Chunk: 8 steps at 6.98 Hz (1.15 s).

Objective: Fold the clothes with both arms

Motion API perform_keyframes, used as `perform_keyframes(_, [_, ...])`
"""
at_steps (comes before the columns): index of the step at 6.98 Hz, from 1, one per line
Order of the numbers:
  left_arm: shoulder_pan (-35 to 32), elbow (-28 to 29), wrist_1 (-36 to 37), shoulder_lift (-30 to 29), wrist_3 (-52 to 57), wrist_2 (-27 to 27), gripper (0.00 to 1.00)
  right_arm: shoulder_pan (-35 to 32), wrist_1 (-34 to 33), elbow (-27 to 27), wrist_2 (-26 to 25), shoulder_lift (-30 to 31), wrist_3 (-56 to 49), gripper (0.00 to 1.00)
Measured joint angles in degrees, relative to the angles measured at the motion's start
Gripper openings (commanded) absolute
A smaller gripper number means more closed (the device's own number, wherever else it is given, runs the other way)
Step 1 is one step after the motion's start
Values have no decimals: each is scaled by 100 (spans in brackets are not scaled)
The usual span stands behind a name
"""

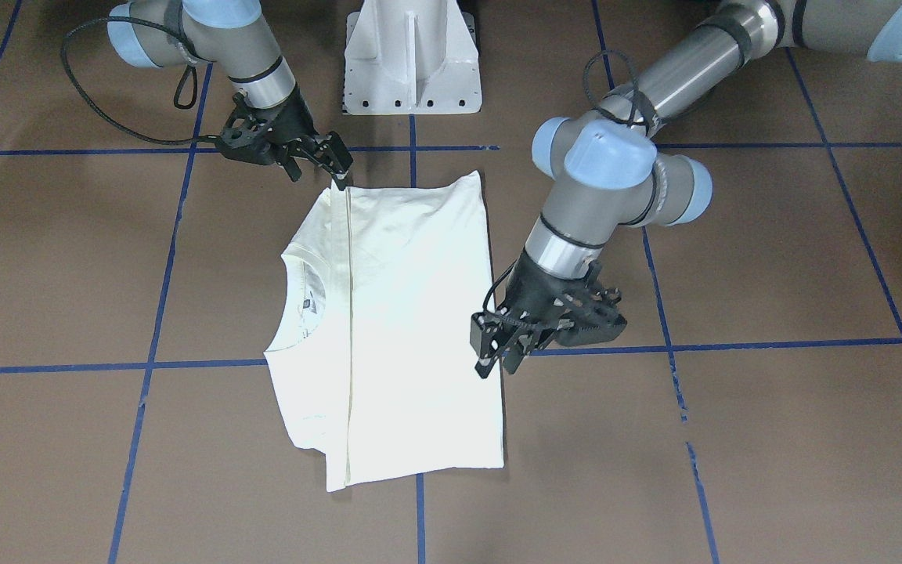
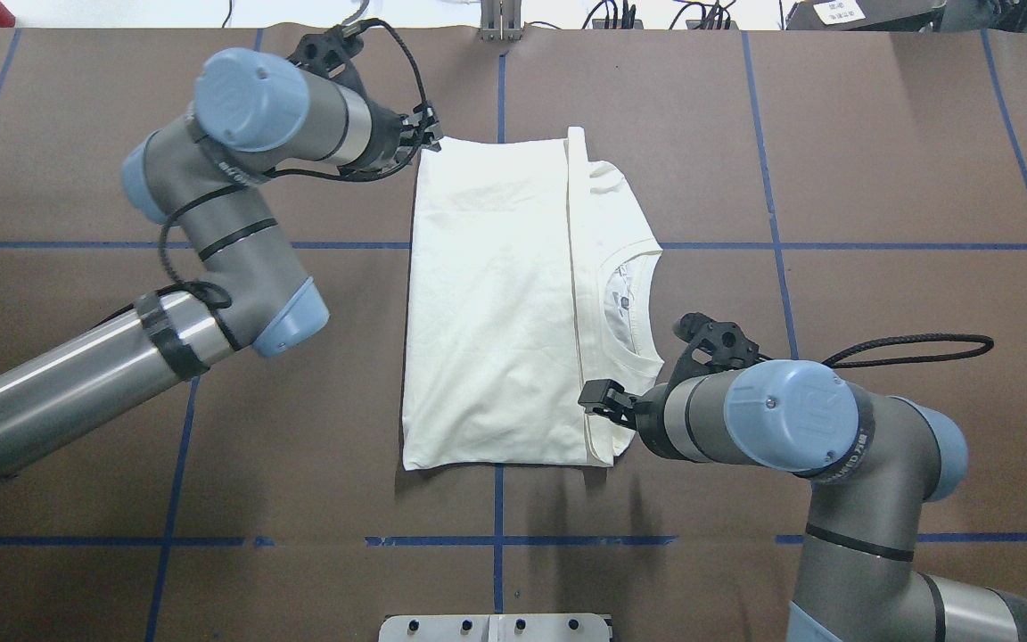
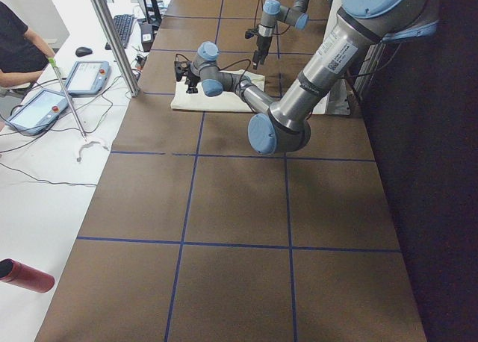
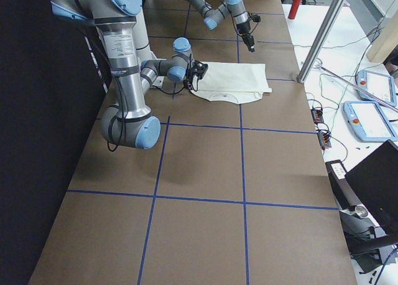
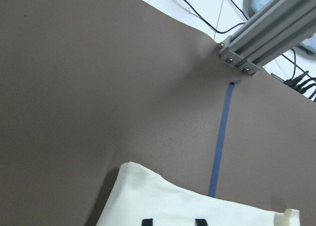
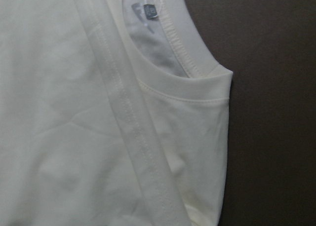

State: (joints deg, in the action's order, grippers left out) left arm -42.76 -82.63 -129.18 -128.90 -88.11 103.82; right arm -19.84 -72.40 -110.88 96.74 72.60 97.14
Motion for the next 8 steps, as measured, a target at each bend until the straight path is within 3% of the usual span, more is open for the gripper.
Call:
perform_keyframes(2, [-10,-846,50,614,11,208,50,36,-823,472,3,-600,-1472,100])
perform_keyframes(4, [-12,-1021,48,797,34,240,51,41,-1623,806,-2,-1125,-2499,100])
perform_keyframes(8, [-13,-1050,51,821,32,244,51,4,-2346,903,-17,-1186,-3607,100])
